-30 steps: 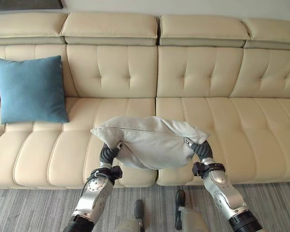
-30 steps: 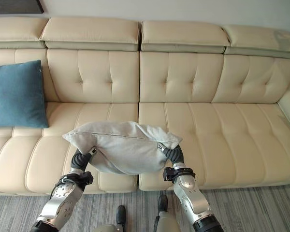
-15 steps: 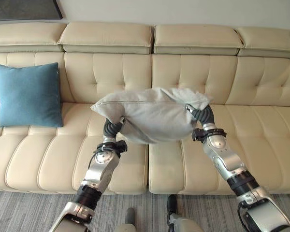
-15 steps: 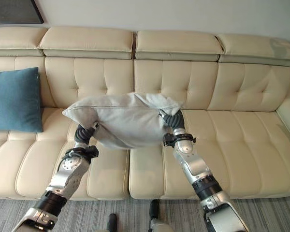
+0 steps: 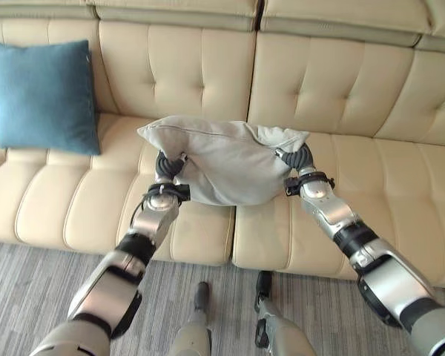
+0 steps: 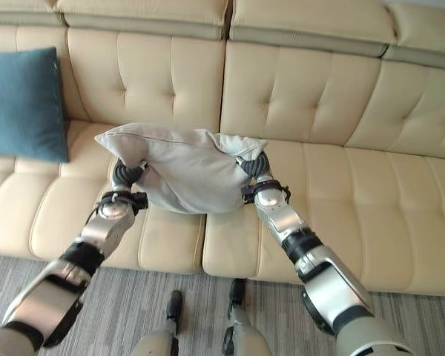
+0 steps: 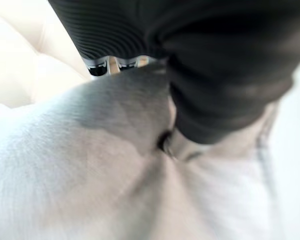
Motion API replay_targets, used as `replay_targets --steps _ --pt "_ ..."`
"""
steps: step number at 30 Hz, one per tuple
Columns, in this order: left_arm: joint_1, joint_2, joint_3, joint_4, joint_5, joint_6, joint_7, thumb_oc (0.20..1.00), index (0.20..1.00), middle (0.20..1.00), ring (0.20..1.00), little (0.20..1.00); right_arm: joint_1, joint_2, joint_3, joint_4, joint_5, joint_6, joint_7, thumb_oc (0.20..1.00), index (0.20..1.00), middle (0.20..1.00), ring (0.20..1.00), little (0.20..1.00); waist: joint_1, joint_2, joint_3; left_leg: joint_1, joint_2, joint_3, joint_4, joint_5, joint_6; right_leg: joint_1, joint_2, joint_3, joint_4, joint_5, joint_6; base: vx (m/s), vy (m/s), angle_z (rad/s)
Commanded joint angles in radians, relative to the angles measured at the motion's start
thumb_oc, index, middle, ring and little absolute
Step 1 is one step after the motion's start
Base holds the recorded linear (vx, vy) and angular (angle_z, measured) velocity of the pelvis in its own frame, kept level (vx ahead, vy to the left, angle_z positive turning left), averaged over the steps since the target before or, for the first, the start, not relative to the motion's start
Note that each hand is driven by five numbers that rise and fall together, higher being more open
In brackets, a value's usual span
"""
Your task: Pick up all the scattered cushions and arrange them neatly on the sofa.
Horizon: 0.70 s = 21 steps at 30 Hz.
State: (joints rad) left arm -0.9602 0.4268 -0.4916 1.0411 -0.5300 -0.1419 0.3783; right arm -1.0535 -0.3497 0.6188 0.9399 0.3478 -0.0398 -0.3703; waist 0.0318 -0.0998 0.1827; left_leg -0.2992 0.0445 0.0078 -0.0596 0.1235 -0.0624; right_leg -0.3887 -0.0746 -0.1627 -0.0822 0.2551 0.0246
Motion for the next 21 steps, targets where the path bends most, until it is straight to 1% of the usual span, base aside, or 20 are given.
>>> replay_targets --steps 1,2,3,5,6,8,9,10,11,12,13,14,16,17,18,19,20,21 --pt "-0.256 0.071 -0.040 0.053 0.006 -0.030 -0.042 1.000 1.000 1.000 1.000 1.000 -0.220 -0.053 0.038 0.065 -0.098 0.009 -0.002 1.000 1.000 1.000 1.000 1.000 0.008 0.012 0.056 0.012 -0.008 -0.002 -0.017 -0.043 -0.015 0.125 -0.009 0.032 0.039 -0.202 0.107 -0.03 -0.003 0.00" --pt "-0.317 0.113 -0.067 0.132 -0.003 -0.011 -0.068 1.000 1.000 1.000 1.000 1.000 -0.275 -0.079 0.078 0.142 -0.117 0.035 0.008 1.000 1.000 1.000 1.000 1.000 0.005 0.009 0.051 0.003 -0.006 -0.004 -0.023 -0.038 -0.017 0.121 -0.005 0.036 0.021 -0.192 0.112 -0.03 -0.005 -0.03" --pt "-0.317 0.114 -0.067 0.132 -0.003 -0.011 -0.068 1.000 1.000 1.000 1.000 1.000 -0.275 -0.079 0.077 0.142 -0.117 0.035 0.008 1.000 1.000 1.000 1.000 1.000 0.005 0.009 0.051 0.003 -0.007 -0.004 -0.023 -0.038 -0.017 0.120 -0.005 0.036 0.021 -0.191 0.112 -0.01 0.011 -0.03" --pt "-0.364 0.160 -0.073 0.179 -0.025 0.008 -0.086 1.000 1.000 1.000 1.000 1.000 -0.316 -0.110 0.087 0.200 -0.100 0.050 0.007 1.000 1.000 1.000 1.000 1.000 0.003 0.010 0.043 0.009 -0.005 -0.003 -0.028 -0.040 -0.020 0.126 -0.001 0.042 0.004 -0.184 0.117 0.00 0.000 0.00" --pt "-0.372 0.186 -0.055 0.184 -0.056 0.009 -0.086 1.000 1.000 1.000 1.000 1.000 -0.320 -0.128 0.071 0.217 -0.076 0.052 -0.002 1.000 1.000 1.000 1.000 1.000 0.004 0.010 0.039 0.013 -0.005 -0.003 -0.028 -0.043 -0.021 0.129 0.000 0.043 0.000 -0.183 0.118 0.02 0.035 -0.03" --pt "-0.361 0.233 0.013 0.166 -0.159 0.005 -0.076 1.000 1.000 1.000 1.000 1.000 -0.313 -0.168 0.014 0.207 -0.024 0.054 -0.038 1.000 1.000 1.000 1.000 1.000 0.005 0.012 0.025 0.022 -0.008 -0.004 -0.028 -0.050 -0.020 0.133 0.001 0.047 -0.005 -0.183 0.121 0.06 0.051 -0.04" --pt "-0.298 0.268 0.102 0.106 -0.260 -0.010 -0.063 1.000 1.000 1.000 1.000 1.000 -0.265 -0.201 -0.072 0.130 0.030 0.037 -0.083 1.000 1.000 1.000 1.000 1.000 0.004 0.016 0.007 0.055 -0.008 0.001 -0.028 -0.069 -0.020 0.159 0.002 0.053 -0.005 -0.195 0.121 0.08 0.049 -0.04" --pt "-0.294 0.268 0.104 0.102 -0.260 -0.010 -0.061 1.000 1.000 1.000 1.000 1.000 -0.262 -0.201 -0.072 0.127 0.029 0.039 -0.084 1.000 1.000 1.000 1.000 1.000 0.003 0.016 0.004 0.051 -0.010 0.001 -0.028 -0.064 -0.019 0.155 0.000 0.053 -0.005 -0.192 0.121 0.11 0.069 -0.10" --pt "-0.231 0.290 0.168 0.029 -0.306 -0.026 -0.047 1.000 1.000 1.000 1.000 1.000 -0.206 -0.231 -0.161 0.040 0.066 0.023 -0.120 1.000 1.000 1.000 1.000 1.000 0.001 0.022 -0.010 0.074 -0.011 0.005 -0.028 -0.077 -0.017 0.175 -0.001 0.055 -0.005 -0.200 0.121 0.07 0.050 -0.12" --pt "-0.181 0.299 0.204 -0.025 -0.317 -0.035 -0.040 1.000 1.000 1.000 1.000 1.000 -0.157 -0.245 -0.206 -0.019 0.062 0.016 -0.133 1.000 1.000 1.000 1.000 1.000 0.000 0.026 -0.016 0.093 -0.012 0.007 -0.028 -0.089 -0.016 0.192 -0.001 0.053 -0.005 -0.207 0.121 0.18 0.104 -0.13" --pt "-0.030 0.308 0.296 -0.145 -0.322 -0.057 -0.041 1.000 1.000 1.000 1.000 1.000 -0.024 -0.290 -0.295 -0.135 0.036 0.001 -0.140 1.000 1.000 1.000 1.000 1.000 -0.004 0.032 -0.044 0.121 -0.019 0.011 -0.028 -0.100 -0.010 0.219 -0.009 0.050 -0.005 -0.212 0.120 0.13 0.075 -0.10" --pt "-0.012 0.305 0.302 -0.158 -0.318 -0.055 -0.037 1.000 1.000 1.000 1.000 1.000 -0.007 -0.289 -0.297 -0.147 0.032 0.005 -0.142 1.000 1.000 1.000 1.000 1.000 -0.004 0.034 -0.048 0.126 -0.019 0.011 -0.028 -0.101 -0.010 0.224 -0.009 0.050 -0.005 -0.213 0.121 0.13 0.075 -0.10" --pt "0.139 0.317 0.371 -0.258 -0.274 -0.063 -0.049 1.000 1.000 1.000 1.000 1.000 0.130 -0.348 -0.359 -0.225 -0.023 0.003 -0.131 1.000 1.000 1.000 1.000 1.000 -0.007 0.038 -0.071 0.157 -0.023 0.012 -0.028 -0.114 -0.006 0.254 -0.015 0.046 -0.005 -0.218 0.122 0.10 0.060 -0.04" --pt "0.302 0.312 0.439 -0.359 -0.205 -0.067 -0.054 1.000 1.000 1.000 1.000 1.000 0.277 -0.384 -0.422 -0.297 -0.080 0.001 -0.109 1.000 1.000 1.000 1.000 1.000 -0.007 0.041 -0.089 0.183 -0.026 0.015 -0.028 -0.122 -0.002 0.278 -0.021 0.042 -0.005 -0.220 0.123 0.08 0.061 0.04" --pt "0.319 0.308 0.443 -0.372 -0.200 -0.064 -0.050 1.000 1.000 1.000 1.000 1.000 0.293 -0.383 -0.426 -0.308 -0.084 0.004 -0.109 1.000 1.000 1.000 1.000 1.000 -0.006 0.042 -0.095 0.186 -0.026 0.015 -0.028 -0.123 -0.002 0.281 -0.021 0.042 -0.005 -0.221 0.123 0.06 0.052 0.01" --pt "0.401 0.303 0.477 -0.428 -0.164 -0.070 -0.051 1.000 1.000 1.000 1.000 1.000 0.367 -0.382 -0.467 -0.340 -0.105 0.000 -0.096 1.000 1.000 1.000 1.000 1.000 -0.006 0.043 -0.100 0.195 -0.027 0.017 -0.028 -0.126 0.000 0.290 -0.024 0.039 -0.005 -0.222 0.124 0.03 0.031 -0.05" --pt "0.561 0.268 0.527 -0.517 -0.097 -0.056 -0.070 1.000 1.000 1.000 1.000 1.000 0.510 -0.379 -0.526 -0.413 -0.168 0.004 -0.061 1.000 1.000 1.000 1.000 1.000 -0.003 0.043 -0.115 0.213 -0.029 0.017 -0.028 -0.131 0.004 0.307 -0.028 0.038 -0.005 -0.225 0.125 0.03 0.031 -0.10" --pt "0.571 0.266 0.529 -0.525 -0.094 -0.054 -0.068 1.000 1.000 1.000 1.000 1.000 0.521 -0.377 -0.529 -0.421 -0.170 0.007 -0.061 1.000 1.000 1.000 1.000 1.000 -0.002 0.043 -0.118 0.215 -0.029 0.017 -0.028 -0.132 0.004 0.309 -0.028 0.038 -0.005 -0.225 0.125 0.02 0.028 -0.09"
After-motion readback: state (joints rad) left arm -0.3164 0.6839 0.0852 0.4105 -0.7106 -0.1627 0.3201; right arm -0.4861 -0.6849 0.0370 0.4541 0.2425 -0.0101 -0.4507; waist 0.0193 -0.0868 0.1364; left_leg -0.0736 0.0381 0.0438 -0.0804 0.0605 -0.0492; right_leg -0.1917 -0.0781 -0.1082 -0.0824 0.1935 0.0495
